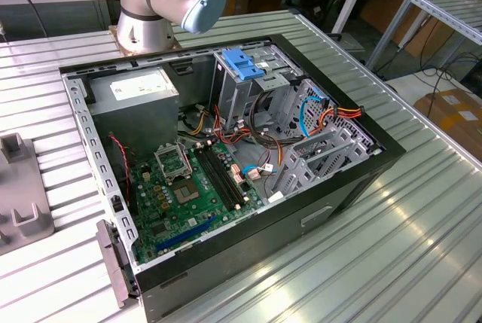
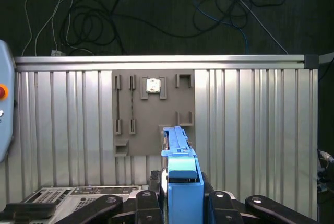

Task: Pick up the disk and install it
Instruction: 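Pick up the disk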

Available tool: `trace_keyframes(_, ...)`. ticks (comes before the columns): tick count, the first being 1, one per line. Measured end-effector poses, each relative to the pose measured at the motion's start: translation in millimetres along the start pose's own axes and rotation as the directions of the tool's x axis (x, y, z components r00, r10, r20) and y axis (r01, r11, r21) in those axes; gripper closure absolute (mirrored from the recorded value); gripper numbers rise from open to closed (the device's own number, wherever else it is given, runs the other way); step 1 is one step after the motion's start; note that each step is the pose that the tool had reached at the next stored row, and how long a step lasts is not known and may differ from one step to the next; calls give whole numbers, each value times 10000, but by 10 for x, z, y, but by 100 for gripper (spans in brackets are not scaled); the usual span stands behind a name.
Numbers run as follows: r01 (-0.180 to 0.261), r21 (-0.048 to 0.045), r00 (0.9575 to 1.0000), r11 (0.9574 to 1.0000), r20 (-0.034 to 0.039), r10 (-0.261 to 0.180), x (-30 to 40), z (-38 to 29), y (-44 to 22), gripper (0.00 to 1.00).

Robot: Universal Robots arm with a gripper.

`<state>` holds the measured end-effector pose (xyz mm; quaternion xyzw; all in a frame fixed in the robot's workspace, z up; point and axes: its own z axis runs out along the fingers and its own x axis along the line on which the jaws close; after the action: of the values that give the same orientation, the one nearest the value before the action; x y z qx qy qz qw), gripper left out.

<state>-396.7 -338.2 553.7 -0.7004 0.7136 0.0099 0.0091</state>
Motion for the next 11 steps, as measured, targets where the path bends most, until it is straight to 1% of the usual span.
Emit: trace_keyframes(11,0,0,10000,10000,0,0,0,1,-26,63)
